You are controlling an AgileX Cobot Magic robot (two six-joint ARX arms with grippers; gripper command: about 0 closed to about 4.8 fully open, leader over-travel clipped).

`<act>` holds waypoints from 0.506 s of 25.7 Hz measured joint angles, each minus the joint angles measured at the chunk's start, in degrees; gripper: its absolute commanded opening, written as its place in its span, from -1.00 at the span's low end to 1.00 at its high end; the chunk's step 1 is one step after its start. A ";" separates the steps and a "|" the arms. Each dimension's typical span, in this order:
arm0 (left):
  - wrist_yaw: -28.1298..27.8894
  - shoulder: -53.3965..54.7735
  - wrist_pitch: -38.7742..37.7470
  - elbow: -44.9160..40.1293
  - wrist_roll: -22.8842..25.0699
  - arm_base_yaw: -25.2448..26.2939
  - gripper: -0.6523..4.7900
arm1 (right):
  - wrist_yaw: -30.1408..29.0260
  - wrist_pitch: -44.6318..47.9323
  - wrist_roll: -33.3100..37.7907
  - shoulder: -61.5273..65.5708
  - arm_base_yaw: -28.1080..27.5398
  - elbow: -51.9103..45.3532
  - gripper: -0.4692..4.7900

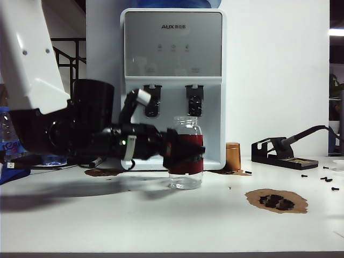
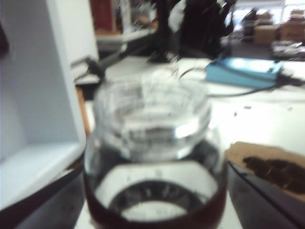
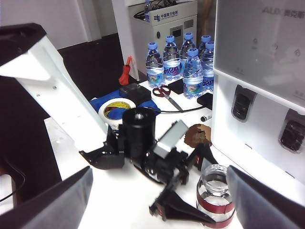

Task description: Pick up the water bottle with two loops of red belts, then reach the front water dispenser and gently press the gray-black baffle horizontally to get a little water.

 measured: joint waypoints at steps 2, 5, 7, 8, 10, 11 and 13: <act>-1.81 0.17 -0.74 0.00 0.11 -0.17 -0.62 | -0.09 0.00 0.02 0.00 0.00 0.00 1.00; -5.51 0.11 -0.44 0.00 0.13 0.11 -0.78 | -0.20 0.02 0.02 0.00 0.00 0.00 1.00; -8.39 0.11 -0.07 0.00 0.13 0.20 -0.78 | -0.20 0.00 0.02 0.00 0.00 0.00 1.00; -11.82 0.11 0.22 0.00 0.11 0.24 -0.78 | -0.17 0.00 0.02 0.00 0.00 0.00 1.00; -19.61 0.13 1.60 0.02 -0.11 0.39 -0.78 | -0.20 0.00 0.02 0.00 0.00 0.00 1.00; -22.40 0.11 2.21 0.20 -0.15 0.59 -0.78 | -0.20 0.00 0.04 0.00 0.00 0.00 1.00; -27.17 -0.26 2.62 1.25 -1.31 1.07 -0.78 | -0.94 0.00 0.04 0.00 0.04 -0.02 1.00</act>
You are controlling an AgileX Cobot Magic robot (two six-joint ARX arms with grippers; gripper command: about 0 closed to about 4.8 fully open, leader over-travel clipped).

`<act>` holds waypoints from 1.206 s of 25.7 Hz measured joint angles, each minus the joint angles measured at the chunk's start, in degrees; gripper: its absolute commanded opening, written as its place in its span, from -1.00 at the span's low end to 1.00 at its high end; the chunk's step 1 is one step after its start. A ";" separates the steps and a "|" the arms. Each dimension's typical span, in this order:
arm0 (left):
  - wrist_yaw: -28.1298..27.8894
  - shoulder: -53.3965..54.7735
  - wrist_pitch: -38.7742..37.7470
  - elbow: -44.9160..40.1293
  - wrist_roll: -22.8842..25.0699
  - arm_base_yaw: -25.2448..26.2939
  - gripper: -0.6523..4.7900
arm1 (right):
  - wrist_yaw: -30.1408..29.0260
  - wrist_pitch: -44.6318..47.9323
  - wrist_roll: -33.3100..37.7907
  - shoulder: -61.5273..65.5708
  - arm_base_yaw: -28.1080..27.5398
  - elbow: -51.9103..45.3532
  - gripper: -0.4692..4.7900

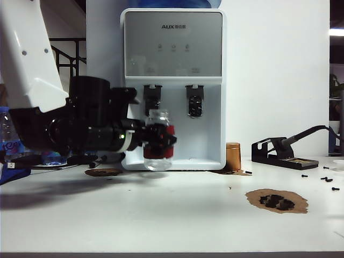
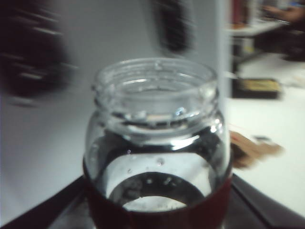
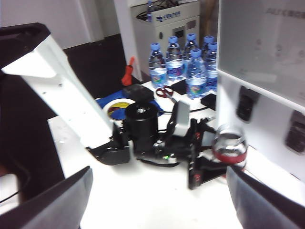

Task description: Pick up the water bottle with two loops of red belts, then reach the front water dispenser and gently press the gray-black baffle horizontally to get a little water.

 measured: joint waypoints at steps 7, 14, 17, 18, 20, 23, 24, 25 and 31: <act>-8.39 -4.37 -10.80 7.74 -4.42 -0.50 -0.78 | -1.90 0.02 0.00 -0.02 1.09 0.02 1.00; -9.44 -4.26 -16.96 10.86 -4.61 1.92 -0.78 | -1.99 0.02 0.00 -0.04 1.14 0.02 1.00; -9.18 -4.26 -17.25 10.84 -5.03 2.58 -0.78 | -1.99 0.02 0.00 -0.09 1.14 0.02 1.00; -9.18 -4.26 -17.25 10.84 -5.16 2.58 -0.78 | -1.99 0.02 0.00 -0.13 1.14 0.02 1.00; -9.16 -4.26 -17.20 10.84 -5.33 2.58 -0.78 | -1.99 0.02 0.00 -0.17 1.14 0.02 1.00; -9.18 -4.26 -17.16 10.84 -5.46 2.58 -0.78 | -1.99 0.02 0.00 -0.28 1.16 0.02 1.00; -9.18 -4.26 -17.16 10.86 -5.46 2.58 -0.78 | -1.99 0.02 0.00 -0.35 1.16 0.02 1.00; -9.14 -4.26 -17.16 10.86 -5.49 2.62 -0.78 | -1.99 0.02 0.00 -0.35 1.18 0.02 1.00; -9.09 -4.26 -17.14 10.86 -5.53 2.67 -0.78 | -1.99 0.02 0.00 -0.35 1.22 0.02 1.00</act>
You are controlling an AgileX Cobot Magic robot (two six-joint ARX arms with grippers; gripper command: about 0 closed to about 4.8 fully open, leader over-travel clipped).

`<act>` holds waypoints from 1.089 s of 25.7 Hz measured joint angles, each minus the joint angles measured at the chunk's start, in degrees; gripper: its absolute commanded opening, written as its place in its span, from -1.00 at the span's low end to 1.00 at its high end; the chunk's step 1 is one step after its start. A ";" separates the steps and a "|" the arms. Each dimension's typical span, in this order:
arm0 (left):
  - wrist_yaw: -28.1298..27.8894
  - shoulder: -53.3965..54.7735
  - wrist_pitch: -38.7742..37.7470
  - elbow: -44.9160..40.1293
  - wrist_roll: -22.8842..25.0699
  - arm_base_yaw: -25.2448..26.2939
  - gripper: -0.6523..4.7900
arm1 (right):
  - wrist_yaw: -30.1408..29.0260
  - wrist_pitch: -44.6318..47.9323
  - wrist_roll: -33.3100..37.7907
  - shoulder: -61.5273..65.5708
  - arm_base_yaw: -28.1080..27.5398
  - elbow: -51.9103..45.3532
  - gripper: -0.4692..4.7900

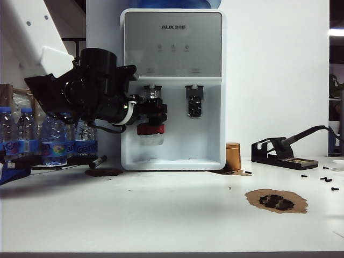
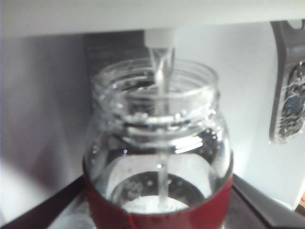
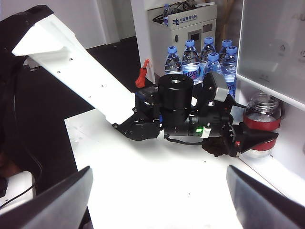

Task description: Pick up the water bottle with two loops of red belts, then reach the front water dispenser and gently press the gray-black baffle horizontally to get a little water.

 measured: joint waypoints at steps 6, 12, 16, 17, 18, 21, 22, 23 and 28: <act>0.00 -0.15 -0.09 -0.02 -0.15 0.00 -0.78 | 0.00 0.00 0.00 0.00 0.00 0.00 1.00; -0.04 -0.52 -0.04 -0.02 -0.33 -0.07 -0.78 | 0.57 0.00 0.00 0.00 0.00 0.00 1.00; -0.04 -0.61 -0.04 -0.02 -0.33 -0.09 -0.78 | 5.05 0.00 -0.37 0.00 0.00 0.00 1.00; -0.04 -0.61 -0.04 -0.02 -0.33 -0.09 -0.78 | 6.12 0.00 -0.50 0.00 0.00 0.00 1.00; -0.04 -0.61 -0.04 -0.02 -0.33 -0.09 -0.78 | 7.67 0.02 -1.05 0.02 0.00 0.00 1.00; -0.07 -0.90 -0.46 -0.15 -0.33 -0.09 -0.78 | 15.21 1.40 -1.70 0.02 0.07 0.00 1.00; -0.02 -1.29 -1.01 -0.33 -0.35 -0.09 -0.78 | 15.96 1.64 -1.70 0.02 0.07 0.00 1.00; 0.09 -1.81 -1.09 -0.92 -0.35 -0.04 -0.78 | 16.09 1.70 -1.70 0.02 0.07 0.00 1.00; 1.11 -5.07 -0.85 -5.46 -0.37 0.28 -0.78 | 15.72 1.90 -1.70 0.00 0.07 0.00 1.00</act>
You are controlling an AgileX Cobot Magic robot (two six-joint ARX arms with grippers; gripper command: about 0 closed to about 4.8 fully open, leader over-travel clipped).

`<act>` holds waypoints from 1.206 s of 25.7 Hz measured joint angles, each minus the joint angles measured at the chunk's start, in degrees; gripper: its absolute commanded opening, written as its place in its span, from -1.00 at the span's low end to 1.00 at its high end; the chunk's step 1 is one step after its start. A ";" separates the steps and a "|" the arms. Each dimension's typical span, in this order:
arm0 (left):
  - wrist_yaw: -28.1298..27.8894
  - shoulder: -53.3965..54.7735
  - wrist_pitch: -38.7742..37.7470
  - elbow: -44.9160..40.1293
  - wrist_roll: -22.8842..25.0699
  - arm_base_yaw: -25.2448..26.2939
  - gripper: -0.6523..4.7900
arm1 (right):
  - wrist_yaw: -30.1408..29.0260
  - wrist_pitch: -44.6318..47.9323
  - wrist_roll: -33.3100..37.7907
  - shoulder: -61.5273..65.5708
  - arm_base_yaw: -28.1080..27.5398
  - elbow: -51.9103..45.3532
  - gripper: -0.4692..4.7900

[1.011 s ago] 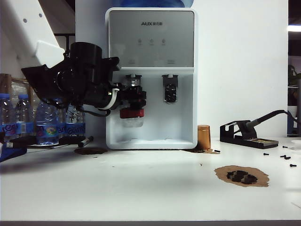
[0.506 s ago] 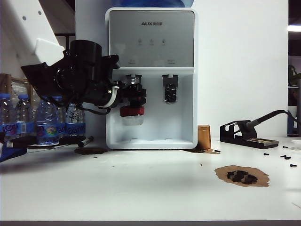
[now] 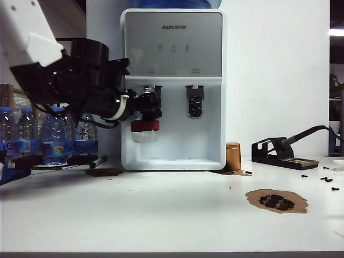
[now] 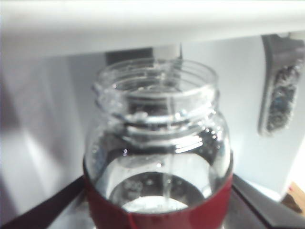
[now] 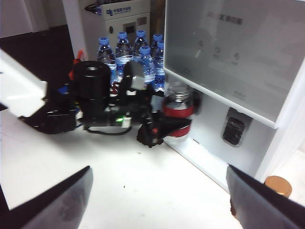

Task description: Pick up the water bottle with two loops of red belts, then reach the front water dispenser and gently press the gray-black baffle horizontally to get a little water.

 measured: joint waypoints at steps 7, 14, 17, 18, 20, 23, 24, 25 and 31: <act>2.56 -6.99 1.49 -8.52 -0.20 -0.11 -0.78 | 0.00 0.22 0.15 0.00 0.00 0.00 1.00; 8.52 -15.08 3.41 -16.65 -2.43 -0.17 -0.78 | -0.70 -1.36 1.31 -1.07 0.00 -0.02 1.00; 16.55 -20.46 5.16 -22.99 -5.42 -1.66 -0.78 | -3.41 -1.92 1.33 -2.45 0.00 0.00 1.00; 19.37 -21.29 6.67 -25.07 -6.19 -2.64 -0.78 | -3.78 -1.95 1.33 -2.93 0.00 0.00 1.00; 21.46 -21.38 9.70 -27.52 -6.82 -3.80 -0.78 | -3.98 -1.97 1.33 -3.37 0.00 0.00 1.00; 21.75 -21.38 11.37 -30.62 -7.30 -5.60 -0.78 | -4.68 -2.14 1.33 -4.07 0.00 0.00 1.00; 21.79 -21.38 11.30 -31.26 -7.34 -6.10 -0.78 | -4.90 -2.34 1.33 -4.33 0.00 0.00 1.00; 21.73 -21.38 11.41 -32.04 -7.39 -6.73 -0.78 | -5.05 -2.54 1.33 -4.63 0.00 -0.02 1.00; 19.87 -18.14 15.19 -35.58 -7.37 -9.60 -0.78 | -5.07 -4.22 1.33 -5.27 0.00 0.00 1.00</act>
